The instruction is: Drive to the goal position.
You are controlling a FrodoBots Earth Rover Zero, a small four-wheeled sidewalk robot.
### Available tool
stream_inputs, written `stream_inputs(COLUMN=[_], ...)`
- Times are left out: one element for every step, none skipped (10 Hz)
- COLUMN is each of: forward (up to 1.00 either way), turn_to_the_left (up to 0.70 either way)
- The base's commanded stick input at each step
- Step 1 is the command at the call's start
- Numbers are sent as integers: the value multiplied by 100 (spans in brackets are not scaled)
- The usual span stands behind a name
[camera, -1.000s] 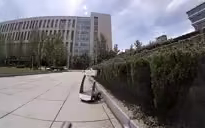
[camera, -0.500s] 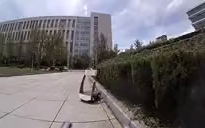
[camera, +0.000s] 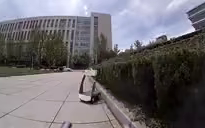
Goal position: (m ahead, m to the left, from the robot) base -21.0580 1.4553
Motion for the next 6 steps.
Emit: stream_inputs(forward=[10, 10, 10, 10, 10, 10], turn_to_the_left=[0, 0, 0, 0, 0, 0])
